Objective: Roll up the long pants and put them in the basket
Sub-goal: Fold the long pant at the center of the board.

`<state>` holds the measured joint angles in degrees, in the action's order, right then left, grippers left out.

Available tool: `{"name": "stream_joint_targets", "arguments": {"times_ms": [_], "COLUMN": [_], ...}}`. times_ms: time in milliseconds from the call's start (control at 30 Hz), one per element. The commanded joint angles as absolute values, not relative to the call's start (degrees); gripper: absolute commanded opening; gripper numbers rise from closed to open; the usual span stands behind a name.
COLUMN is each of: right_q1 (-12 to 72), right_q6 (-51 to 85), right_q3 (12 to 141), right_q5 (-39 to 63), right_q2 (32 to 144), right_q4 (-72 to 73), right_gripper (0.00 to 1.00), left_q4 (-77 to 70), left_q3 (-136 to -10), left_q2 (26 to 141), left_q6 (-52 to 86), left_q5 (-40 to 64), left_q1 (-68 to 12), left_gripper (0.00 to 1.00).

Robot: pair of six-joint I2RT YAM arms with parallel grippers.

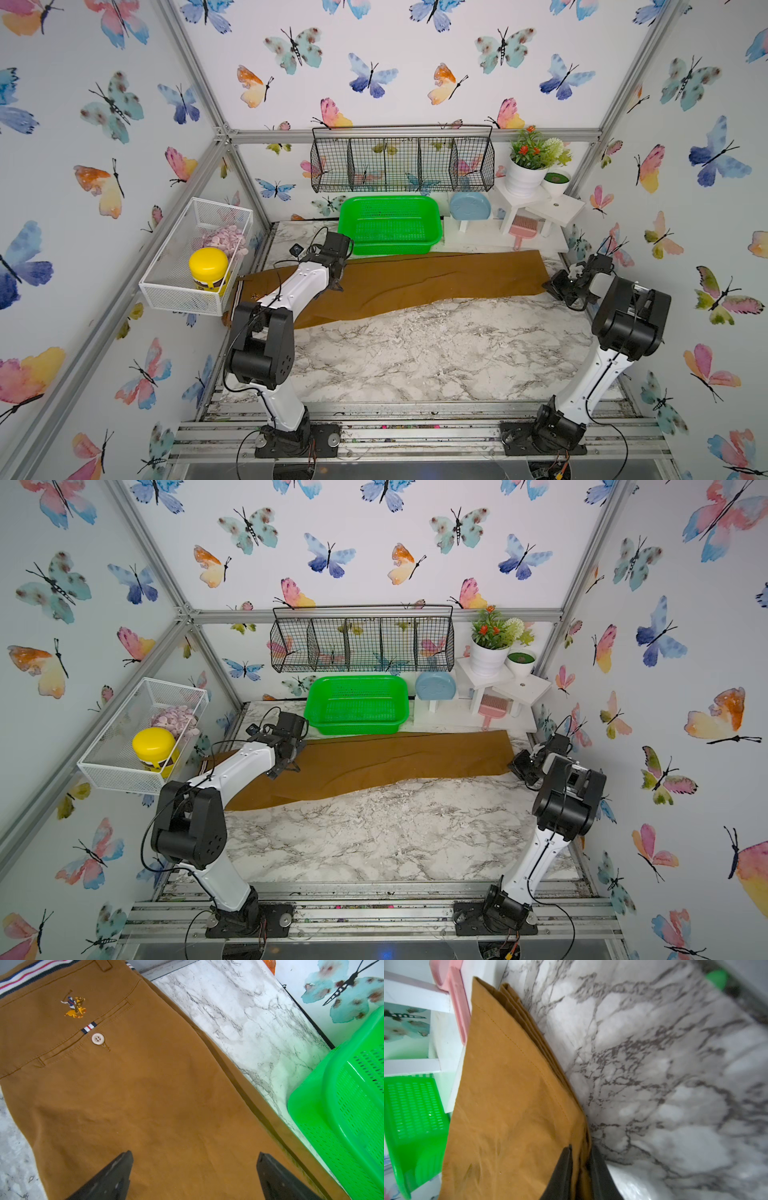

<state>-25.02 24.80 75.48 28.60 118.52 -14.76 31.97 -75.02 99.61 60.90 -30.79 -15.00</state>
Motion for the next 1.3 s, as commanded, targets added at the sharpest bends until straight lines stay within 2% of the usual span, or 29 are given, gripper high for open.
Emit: {"name": "stream_joint_targets", "arguments": {"times_ms": [0, 67, 300, 567, 900, 1000, 1033, 1267], "right_q1": [-24.0, -23.9, -24.6, -33.9, -38.3, -39.1, -39.5, -43.0], "right_q6": [24.6, 24.8, 26.8, 31.5, 32.8, 33.1, 33.3, 34.9], "right_q3": [73.9, 73.8, 73.4, 68.2, 65.9, 65.5, 65.2, 62.6], "right_q5": [30.2, 29.3, 20.8, 20.9, 16.3, 16.3, 15.5, 12.3], "right_q2": [119.9, 118.8, 110.5, 101.9, 98.4, 98.4, 97.9, 93.9], "right_q4": [-17.2, -17.2, -18.8, -16.8, -16.1, -15.8, -15.8, -13.2], "right_gripper": [0.07, 0.04, 0.03, 0.03, 0.03, 0.03, 0.03, 0.03], "left_q4": [34.1, 34.5, 35.7, 38.7, 40.7, 40.1, 38.8, 36.4], "left_q3": [-74.5, -74.8, -75.3, -73.9, -74.3, -73.3, -72.5, -74.7], "left_q2": [100.1, 99.9, 98.5, 95.7, 95.8, 97.0, 97.1, 100.3], "left_q6": [61.0, 60.8, 59.5, 57.8, 54.0, 54.1, 54.1, 53.5], "left_q5": [-31.6, -31.6, -30.3, -29.8, -28.1, -23.8, -22.4, -18.3], "left_q1": [-14.7, -14.7, -14.8, -14.8, -14.0, -10.4, -9.1, -8.6], "left_gripper": [0.98, 0.98, 0.98, 0.98, 0.99, 0.82, 0.79, 0.76]}}
